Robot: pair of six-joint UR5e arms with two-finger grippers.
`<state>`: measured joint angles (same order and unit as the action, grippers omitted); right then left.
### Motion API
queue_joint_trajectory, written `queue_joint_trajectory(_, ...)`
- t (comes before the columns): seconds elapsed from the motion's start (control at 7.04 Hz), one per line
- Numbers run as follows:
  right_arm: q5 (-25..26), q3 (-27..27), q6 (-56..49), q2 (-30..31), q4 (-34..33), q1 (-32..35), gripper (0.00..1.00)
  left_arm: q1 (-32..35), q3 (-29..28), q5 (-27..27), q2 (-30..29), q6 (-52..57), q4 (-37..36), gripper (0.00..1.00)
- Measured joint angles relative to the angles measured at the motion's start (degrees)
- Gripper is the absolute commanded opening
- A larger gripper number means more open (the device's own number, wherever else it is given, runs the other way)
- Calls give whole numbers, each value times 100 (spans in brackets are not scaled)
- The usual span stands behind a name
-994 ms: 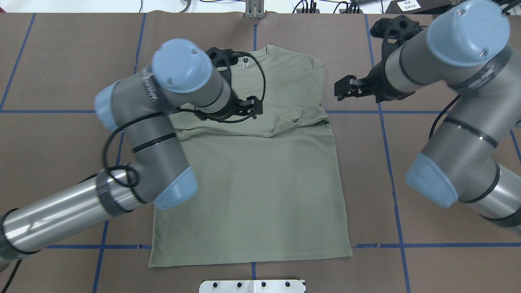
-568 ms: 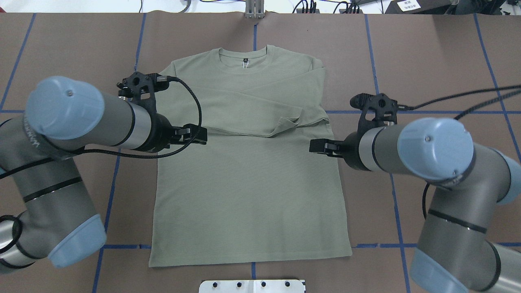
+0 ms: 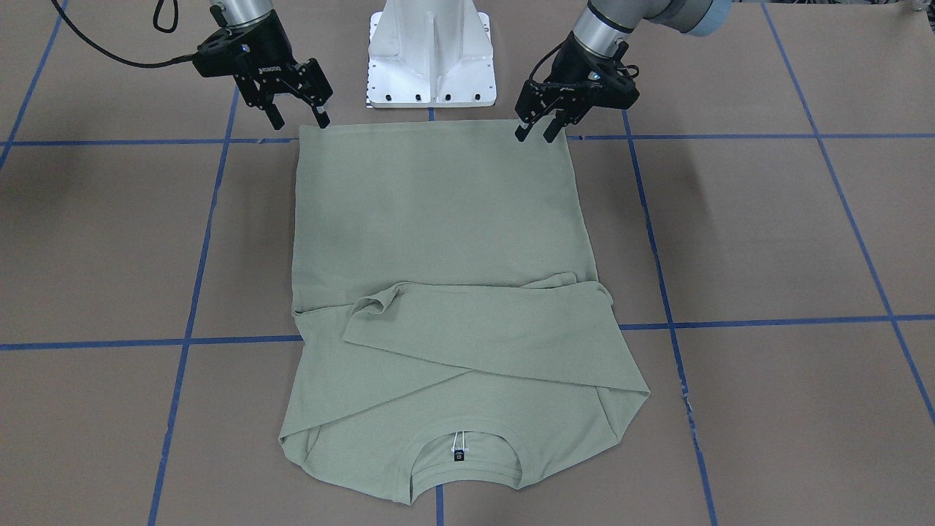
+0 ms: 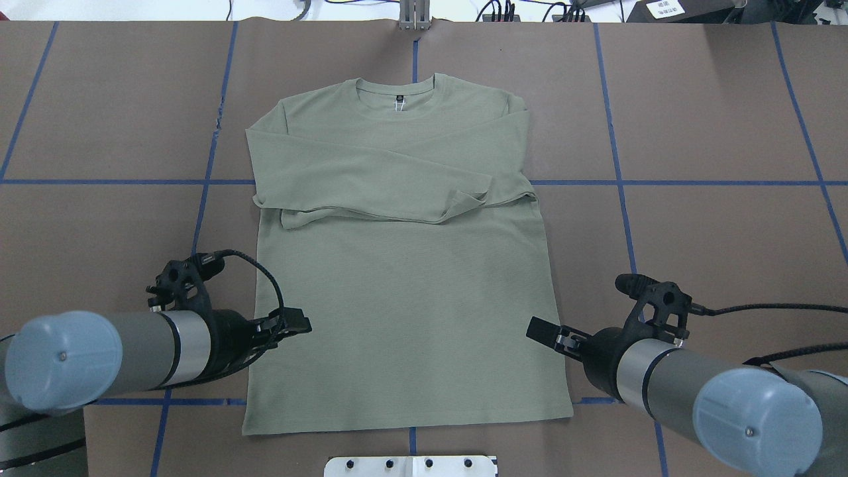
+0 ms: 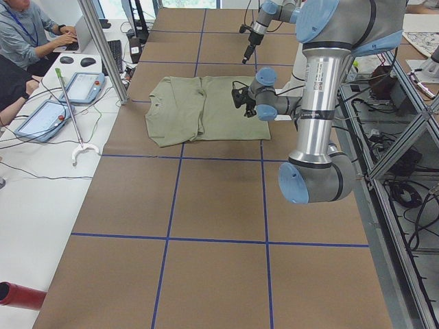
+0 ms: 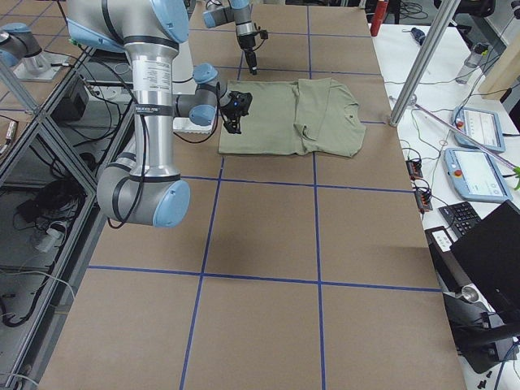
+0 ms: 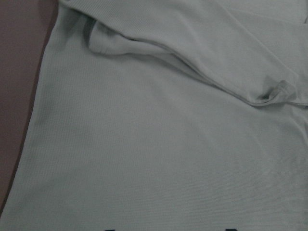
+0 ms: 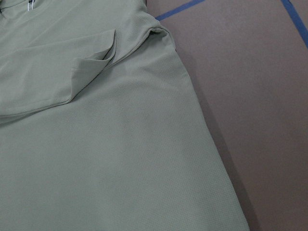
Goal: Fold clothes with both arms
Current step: 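Move both grippers down to the shirt hem nearest the robot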
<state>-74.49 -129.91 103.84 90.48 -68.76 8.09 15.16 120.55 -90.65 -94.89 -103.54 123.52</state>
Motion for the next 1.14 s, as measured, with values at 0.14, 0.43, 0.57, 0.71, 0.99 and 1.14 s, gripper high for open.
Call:
queue_joint_trajectory(0.14,388,-12,265,130,211,-305,98,-410,-31,364,331,-408,372,68)
queue_joint_trajectory(0.43,771,-15,448,222,355,-571,98,-1059,-77,887,799,-902,681,68)
queue_joint_trajectory(0.57,817,-12,469,229,367,-602,99,-1276,-84,1038,961,-1038,702,68)
queue_joint_trajectory(0.71,835,-2,476,231,371,-614,99,-1391,-92,1107,1060,-1096,695,68)
queue_joint_trajectory(0.99,885,18,479,233,372,-641,99,-1476,-153,1141,1118,-1121,658,67)
queue_joint_trajectory(1.14,903,23,479,233,373,-646,99,-1495,-197,1143,1112,-1123,651,65)
